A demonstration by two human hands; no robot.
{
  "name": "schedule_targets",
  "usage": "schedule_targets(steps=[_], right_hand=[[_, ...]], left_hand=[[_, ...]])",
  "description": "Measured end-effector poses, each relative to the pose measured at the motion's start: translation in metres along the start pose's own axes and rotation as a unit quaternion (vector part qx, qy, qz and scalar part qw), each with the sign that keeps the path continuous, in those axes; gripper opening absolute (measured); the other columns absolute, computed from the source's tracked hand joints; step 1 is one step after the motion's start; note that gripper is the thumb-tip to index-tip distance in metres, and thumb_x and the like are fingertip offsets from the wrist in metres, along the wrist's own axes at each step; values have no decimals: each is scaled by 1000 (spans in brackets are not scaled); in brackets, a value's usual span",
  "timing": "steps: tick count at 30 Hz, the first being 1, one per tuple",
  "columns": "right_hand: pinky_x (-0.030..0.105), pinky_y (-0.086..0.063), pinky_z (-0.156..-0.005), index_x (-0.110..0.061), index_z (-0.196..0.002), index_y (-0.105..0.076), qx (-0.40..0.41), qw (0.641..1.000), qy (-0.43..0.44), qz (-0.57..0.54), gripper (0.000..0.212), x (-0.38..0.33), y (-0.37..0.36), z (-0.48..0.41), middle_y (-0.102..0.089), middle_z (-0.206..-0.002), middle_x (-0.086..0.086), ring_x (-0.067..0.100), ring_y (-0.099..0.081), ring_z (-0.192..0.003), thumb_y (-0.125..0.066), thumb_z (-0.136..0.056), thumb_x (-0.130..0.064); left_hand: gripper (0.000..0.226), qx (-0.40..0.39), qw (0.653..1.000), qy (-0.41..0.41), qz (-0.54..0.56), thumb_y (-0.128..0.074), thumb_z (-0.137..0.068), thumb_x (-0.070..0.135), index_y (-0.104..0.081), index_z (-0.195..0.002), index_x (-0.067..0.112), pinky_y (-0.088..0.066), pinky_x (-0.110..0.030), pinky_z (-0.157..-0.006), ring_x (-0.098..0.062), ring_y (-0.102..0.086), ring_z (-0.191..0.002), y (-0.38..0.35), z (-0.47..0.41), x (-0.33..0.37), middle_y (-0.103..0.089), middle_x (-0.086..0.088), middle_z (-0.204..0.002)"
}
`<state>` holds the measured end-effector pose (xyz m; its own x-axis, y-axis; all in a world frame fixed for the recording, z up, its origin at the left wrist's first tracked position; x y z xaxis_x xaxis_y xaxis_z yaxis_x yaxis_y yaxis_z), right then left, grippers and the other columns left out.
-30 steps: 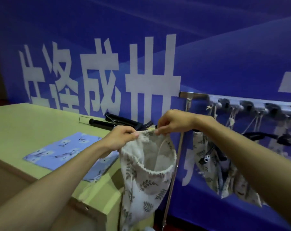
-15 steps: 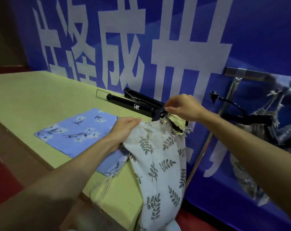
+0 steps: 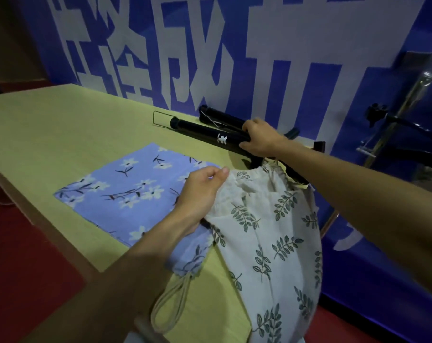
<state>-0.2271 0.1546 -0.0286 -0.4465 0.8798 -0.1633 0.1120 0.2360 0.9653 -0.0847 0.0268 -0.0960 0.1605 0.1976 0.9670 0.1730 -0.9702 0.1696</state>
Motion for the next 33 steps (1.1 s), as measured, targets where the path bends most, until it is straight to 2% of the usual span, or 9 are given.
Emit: schedule_targets(steps=[4,6,10,17,22,25,29,32,33], right_hand=[[33,-45,-77,-8,-130,-42,-76,996,-20,32,47,2,-21,-18,-54,-117,13,24,-52,-94,-60,-92,-31],[33,-44,-73,-8,-133,-40,-89,994,-15,65,50,2,-29,-22,-56,-115,13,24,-53,-92,-58,-93,-33],[33,-41,-68,-7,-131,-42,-72,990,2,120,45,-2,-26,-25,-52,-101,9,22,-51,-85,-56,-95,-29],[35,-39,-62,-7,-125,-44,28,966,40,252,34,-21,1,-20,-57,-107,11,23,-49,-75,-52,-96,-22],[36,-36,-60,-5,-114,-43,78,951,54,295,21,-33,34,-5,-60,-98,13,26,-47,-65,-46,-98,-17],[37,-36,-60,-4,-118,-41,98,965,32,242,26,-35,57,8,-59,-99,14,28,-46,-68,-47,-96,-18],[37,-38,-59,-5,-121,-37,128,983,-39,129,42,-27,94,37,-55,-94,13,30,-50,-72,-56,-91,-28],[37,-37,-60,-7,-117,-36,182,977,-95,47,44,-16,128,71,-52,-88,9,30,-51,-72,-60,-88,-30],[37,-37,-60,-8,-114,-38,208,971,-111,21,43,-12,140,81,-52,-88,8,30,-52,-73,-61,-86,-30]], left_hand=[[38,1,1000,-3,15,-58,-92,43,-61,-75,9,-35,-34,-71,-16,-42,-71,1,0,-1,-44,-7,-73],[39,-4,1000,-4,19,-58,-90,46,-60,-71,12,-33,-34,-70,-16,-39,-70,1,0,-3,-41,-7,-73],[42,-9,1000,2,13,-55,-82,56,-62,-75,15,-36,-35,-73,-16,-44,-71,1,-2,-5,-46,-4,-73],[46,-12,1000,-1,5,-52,-81,58,-61,-78,13,-35,-35,-73,-16,-42,-71,1,-2,-7,-44,-6,-73],[45,-18,1000,-2,16,-53,-89,52,-60,-77,9,-33,-34,-73,-16,-40,-72,1,0,-4,-41,-7,-75],[37,-27,1000,-13,-5,-50,-98,41,-55,-77,10,-29,-32,-68,-17,-34,-67,-2,3,4,-34,-8,-71],[35,-51,997,-38,-38,-45,-101,35,-46,-78,9,-29,-28,-60,-13,-30,-58,-14,12,28,-29,1,-61],[35,-53,995,-62,-59,-43,-102,31,-41,-72,13,-27,-21,-51,-12,-30,-57,-18,15,59,-30,1,-61],[35,-52,994,-68,-67,-43,-102,31,-41,-72,13,-27,-22,-51,-13,-30,-58,-18,14,70,-30,0,-62]])
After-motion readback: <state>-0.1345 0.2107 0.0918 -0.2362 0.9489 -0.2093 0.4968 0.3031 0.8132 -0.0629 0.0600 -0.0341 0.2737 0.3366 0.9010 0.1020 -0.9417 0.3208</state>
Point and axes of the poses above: each hand's wrist, its own z-axis away from the middle knuckle, its own y-axis out of the back of the hand, x = y × z, the point moved 6 cm from there along -z, towards the middle knuckle
